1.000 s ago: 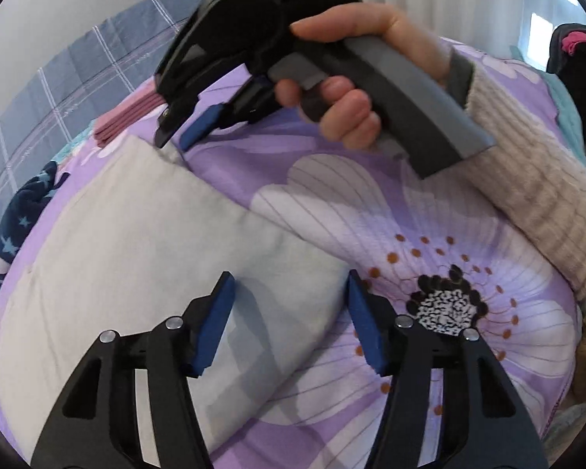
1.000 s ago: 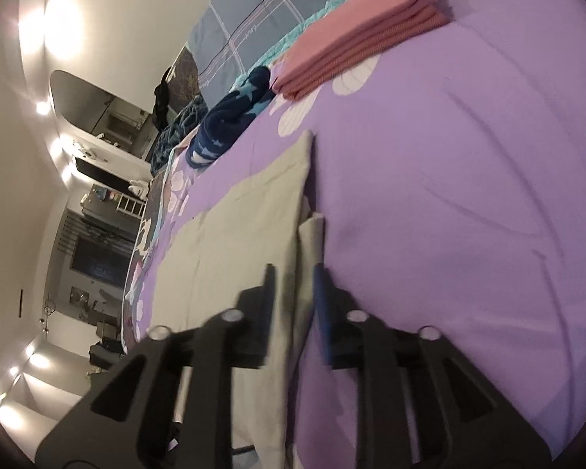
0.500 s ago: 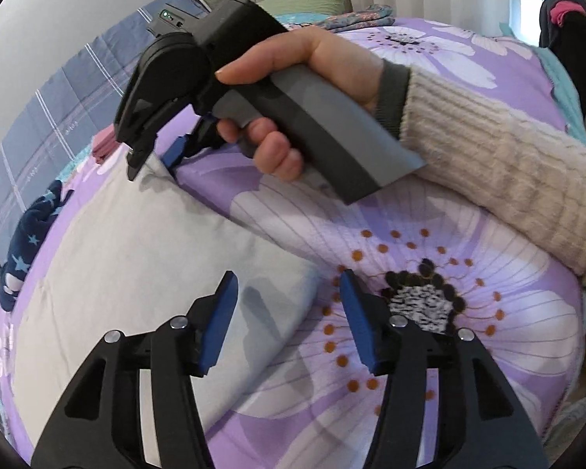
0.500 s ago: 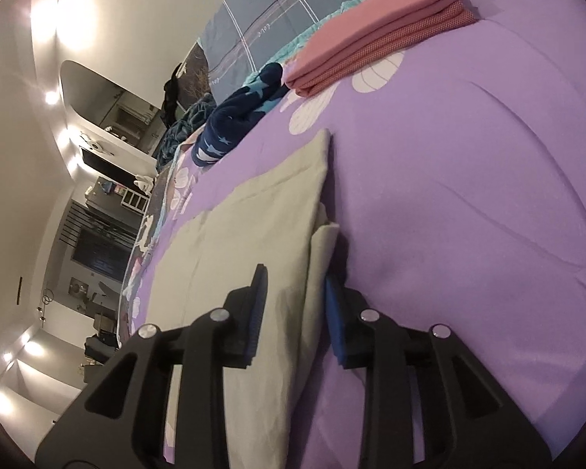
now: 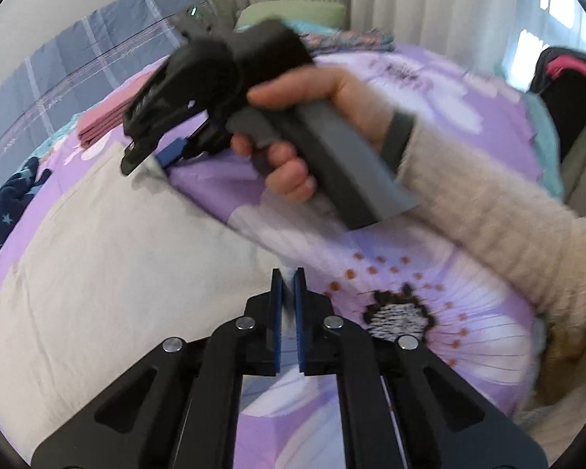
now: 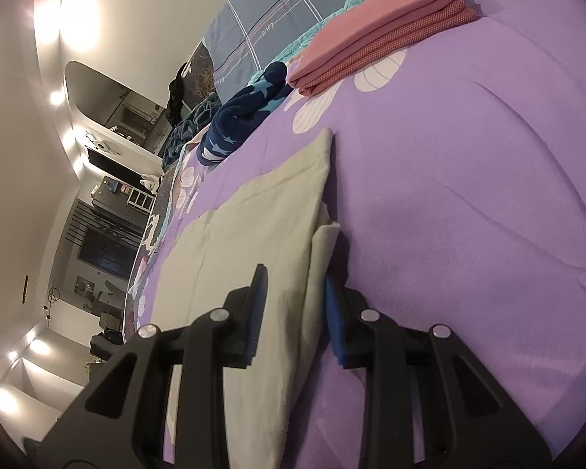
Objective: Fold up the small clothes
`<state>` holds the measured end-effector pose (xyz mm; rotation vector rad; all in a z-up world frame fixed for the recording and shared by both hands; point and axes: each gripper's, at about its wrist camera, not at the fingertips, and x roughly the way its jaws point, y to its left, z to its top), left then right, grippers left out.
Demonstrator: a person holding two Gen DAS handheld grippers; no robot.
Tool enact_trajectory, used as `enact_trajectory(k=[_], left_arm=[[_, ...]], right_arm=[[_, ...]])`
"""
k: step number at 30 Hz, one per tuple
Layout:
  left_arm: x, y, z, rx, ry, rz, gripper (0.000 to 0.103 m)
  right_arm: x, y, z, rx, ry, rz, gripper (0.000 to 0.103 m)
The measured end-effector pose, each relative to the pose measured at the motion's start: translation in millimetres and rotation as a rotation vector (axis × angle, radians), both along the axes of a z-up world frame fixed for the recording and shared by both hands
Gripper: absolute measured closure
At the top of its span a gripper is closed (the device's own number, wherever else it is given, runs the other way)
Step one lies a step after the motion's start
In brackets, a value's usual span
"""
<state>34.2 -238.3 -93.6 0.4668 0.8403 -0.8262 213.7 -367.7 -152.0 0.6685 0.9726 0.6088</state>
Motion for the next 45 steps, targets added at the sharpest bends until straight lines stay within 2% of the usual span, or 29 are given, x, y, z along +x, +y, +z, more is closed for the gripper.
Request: enact_trajectory(k=[2,6,8,10,13,15,18,19,21,23,26,29,30,33,35,36,38,40,41,43,45], left_arm=[[1,1,3,-0.010,0.001,-0.010,0.099],[-1,1,-2,-0.023,0.019,-0.024,0.099],[-3,1,-6,-0.027,0.033,-0.041,0.100],[-4,-2,-15,-0.039,0.094,-0.083,0.103],[-10,-12,-30,0.026,0.045,-0.099,0.103],[-10,-13,-31,0.017,0.039,-0.087,0.103],[-16,-12,-19,0.040,-0.037,-0.063,0.101],[-19,-11,-16,0.053,-0.069,-0.065,0.095],[-26,-10,-11,0.078,-0.153,-0.062,0.057],[-28,-12,-15,0.120,-0.222,-0.061,0.048],[-18,-14,-27,0.168,-0.203,-0.030,0.048],[-10,-9,-27,0.139,-0.172,-0.009,0.051],[-8,-8,-27,0.134,-0.166,-0.007,0.064],[-2,-9,-29,0.120,-0.129,-0.024,0.089],[0,-8,-28,0.108,-0.113,-0.022,0.094],[1,-8,-27,0.098,-0.101,-0.019,0.095],[2,-8,-27,0.076,-0.079,-0.013,0.096],[1,-7,-27,0.064,-0.067,-0.009,0.096],[1,-6,-27,0.059,-0.062,-0.010,0.096],[-1,-7,-29,0.053,-0.056,-0.017,0.096],[-3,-7,-31,0.053,-0.059,-0.022,0.096]], right_arm=[[-1,-2,1,-0.021,-0.014,-0.060,0.098],[-11,-9,12,0.061,-0.101,-0.082,0.099],[-16,-5,21,0.027,-0.153,-0.080,0.099],[-11,-1,13,-0.058,-0.133,-0.085,0.099],[-2,-4,-1,-0.034,-0.063,-0.087,0.098],[-4,-5,3,-0.022,-0.084,-0.083,0.098],[-5,-5,5,-0.049,-0.096,-0.099,0.094],[-4,-6,2,-0.037,-0.083,-0.098,0.094],[-4,-7,1,-0.024,-0.075,-0.095,0.094],[-4,-7,2,-0.016,-0.077,-0.085,0.090],[-5,-3,4,-0.014,-0.090,-0.062,0.079],[-7,0,6,-0.030,-0.103,-0.047,0.074],[-7,2,6,-0.037,-0.104,-0.043,0.072],[-7,6,7,-0.063,-0.104,-0.033,0.071],[-7,10,6,-0.089,-0.103,-0.027,0.071],[-7,11,6,-0.101,-0.105,-0.027,0.072],[-8,14,7,-0.136,-0.110,-0.045,0.096],[-10,9,9,-0.092,-0.123,-0.073,0.098],[-14,6,15,-0.073,-0.158,-0.092,0.098],[-20,2,25,-0.088,-0.224,-0.129,0.101],[-20,-1,24,-0.110,-0.226,-0.152,0.101]])
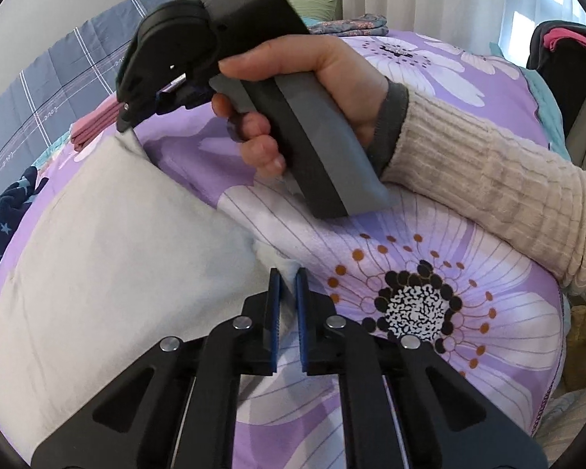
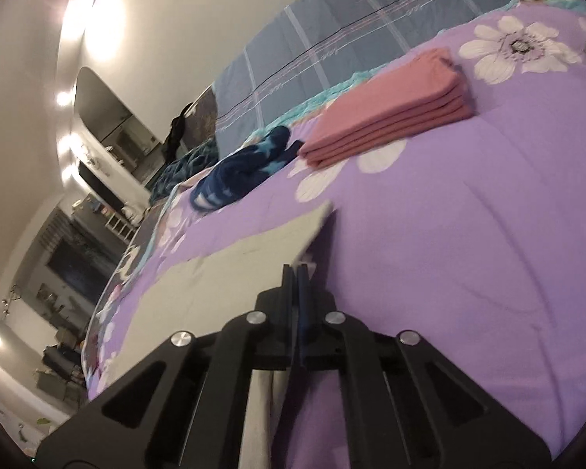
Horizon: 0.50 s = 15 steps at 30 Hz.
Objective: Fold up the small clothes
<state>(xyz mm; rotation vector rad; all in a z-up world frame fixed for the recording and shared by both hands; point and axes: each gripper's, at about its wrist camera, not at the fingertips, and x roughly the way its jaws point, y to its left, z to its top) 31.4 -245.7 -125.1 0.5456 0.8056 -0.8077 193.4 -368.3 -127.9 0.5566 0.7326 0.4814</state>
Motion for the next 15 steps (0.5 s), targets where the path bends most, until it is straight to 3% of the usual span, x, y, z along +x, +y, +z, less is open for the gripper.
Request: enact_trajectory(k=[3,5,9,10,13,14,15], left_arm=[[2,3,-2,-0.016,0.018,0.000,0.096],[4,7,-2,-0.048,0.047,-0.002,0.096],[6,17,-3,-0.116,0.113,-0.018,0.096],[7,19,-3,-0.129,0.128,-0.019,0.096],[12,25,-6,-0.177,0.179,-0.017,0.096],[13,27,-7,-0.189,0.187,-0.021,0.095],[13,28,-7,-0.193,0.188,-0.022,0.093]], right_arm=[[13,-3,-22,-0.005,0.121,-0.015,0.101],[13,-10,-23,0.033,0.129,-0.030,0.101],[-3,-25,-7,0.062,0.032,-0.112,0.074],[-5,-26,-4,0.090,0.013,-0.091,0.074],[-4,-9,0,0.156,0.002,0.125,0.074],[-1,6,-4,0.117,0.036,0.198,0.074],[1,19,-11,0.024,0.069,0.203,0.076]])
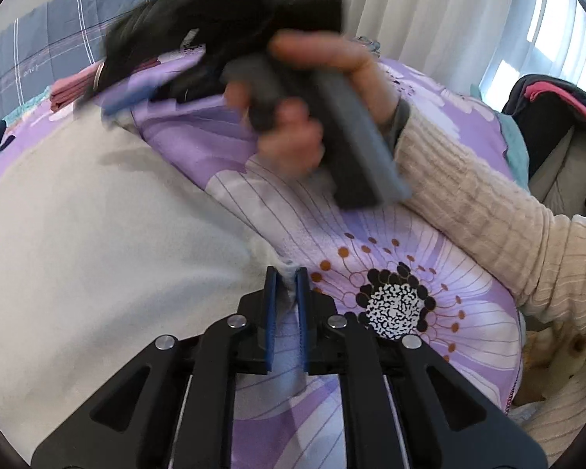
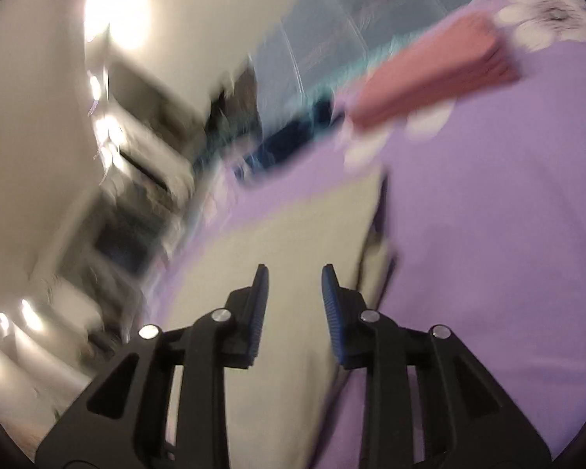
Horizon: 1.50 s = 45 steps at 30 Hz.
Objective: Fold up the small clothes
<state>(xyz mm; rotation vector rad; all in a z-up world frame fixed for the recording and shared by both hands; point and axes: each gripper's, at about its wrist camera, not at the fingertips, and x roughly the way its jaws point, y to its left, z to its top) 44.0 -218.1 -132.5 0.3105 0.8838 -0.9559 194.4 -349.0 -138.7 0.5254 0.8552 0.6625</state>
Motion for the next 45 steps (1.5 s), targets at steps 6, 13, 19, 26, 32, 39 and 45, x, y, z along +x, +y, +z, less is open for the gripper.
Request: enact_trajectory(k=[6,13,19,26,32,39,45], left_arm=[[-15,-1,1,0.001,-0.037,-0.027,0.079],[-42,70,32,-0.072,-0.097,0.097,0.062],[-60,224,54,-0.096,-0.181,0.484,0.062],[-81,384,44,-0.121,-0.171,0.877,0.063],[-88,421,46,-0.164,-0.216,0.930,0.065],[-94,458,28,-0.178,-0.179,1.016,0.065],[-104,487,24,-0.238,-0.182,1.051,0.065]], right_arm=[[10,1,-21,-0.115,0.065,-0.081,0.103],[7,1,-25,-0.085,0.060,-0.092,0.103],[-12,9,3,-0.217,0.032,-0.163,0.075],[-71,107,70,-0.305,-0.162,-0.021,0.053],[-138,295,61,-0.481,-0.309,0.333,0.053],[-213,437,23,-0.773,-0.605,0.553,0.055],[-225,478,-11,-1.039,-0.753,0.538,0.055]])
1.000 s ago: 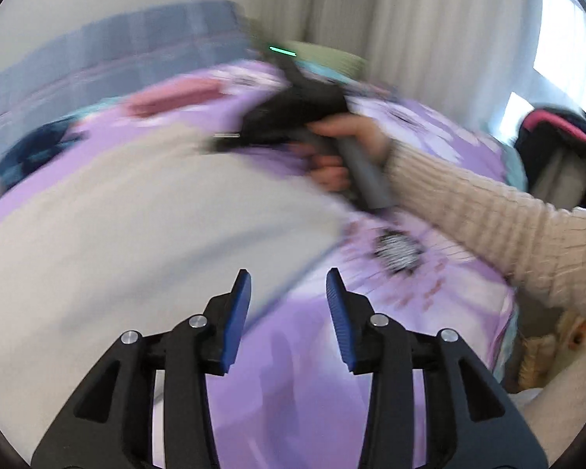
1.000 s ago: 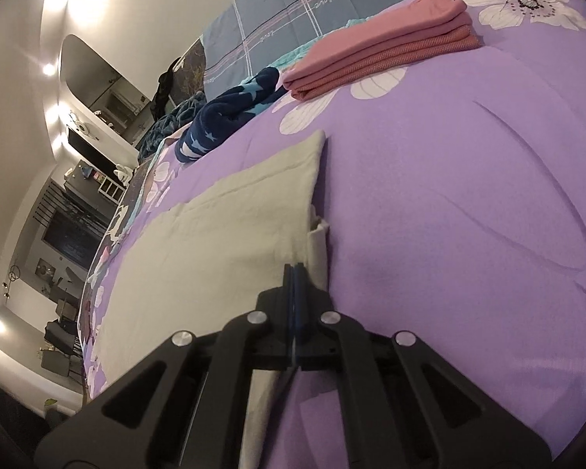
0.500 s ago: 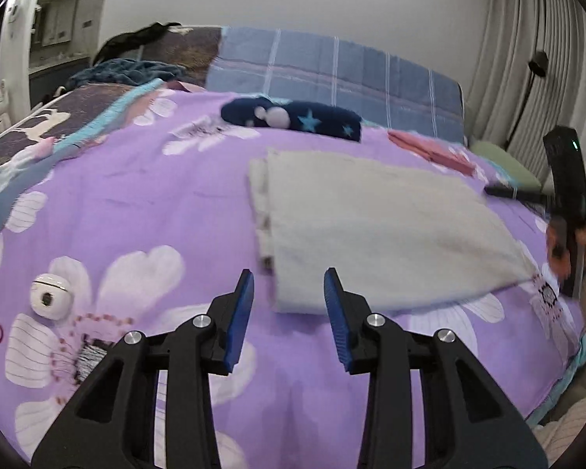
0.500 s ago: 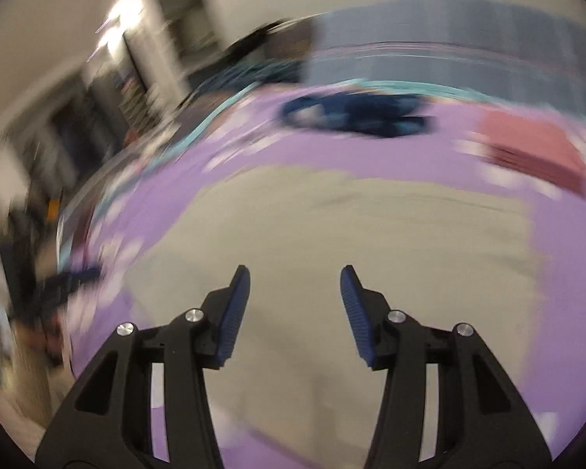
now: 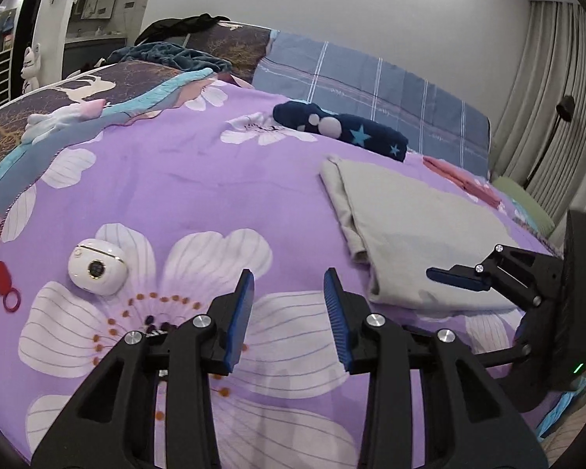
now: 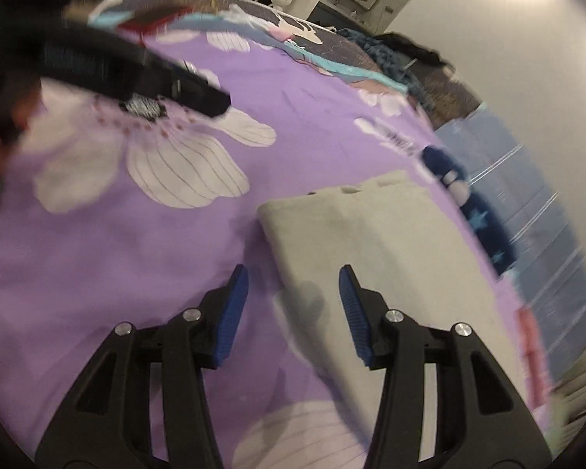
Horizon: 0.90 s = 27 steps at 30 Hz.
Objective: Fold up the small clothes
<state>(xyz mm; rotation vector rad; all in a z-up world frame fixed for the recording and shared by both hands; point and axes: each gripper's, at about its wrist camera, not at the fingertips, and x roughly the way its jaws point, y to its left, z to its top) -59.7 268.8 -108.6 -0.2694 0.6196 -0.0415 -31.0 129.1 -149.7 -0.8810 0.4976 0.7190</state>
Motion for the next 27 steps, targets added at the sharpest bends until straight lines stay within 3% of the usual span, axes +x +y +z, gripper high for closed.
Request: enact_trajectory(k=[2,5,8,9,12,16,19,23,27], left_arm=[[2,5,-1,-0.013,-0.003,0.000,0.065],[9,9,-2,-0.030,-0.006,-0.004,0.065],[15,10,-2,-0.043,-0.009,-0.015,0.065],[17,11,-2,-0.045,-0.009,-0.019,0.065],[21,14,-1,-0.046,-0.004,-0.018,0.065],[27,19,2,-0.061,0.000,-0.032,0.065],[47,21,4,-0.103,0.019,-0.094,0.063],[97,14,1,-0.187,0.096,-0.238,0.044],[163,2,-14,-0.265,0.189,-0.345,0.041]], right_arm=[[-2,4,-6,-0.038,-0.096,-0.016,0.055],[0,17,-14,-0.058,-0.167,-0.048,0.059],[2,27,-19,-0.093,-0.223,-0.047,0.076],[0,30,-22,-0.109,-0.236,-0.033,0.086],[-7,39,-31,-0.152,-0.312,-0.003,0.095],[-4,35,-17,-0.088,-0.253,-0.013,0.100],[1,33,-12,-0.067,-0.212,-0.022,0.100],[4,36,-20,-0.086,-0.218,-0.018,0.100],[7,34,-18,-0.072,-0.200,-0.020,0.100]])
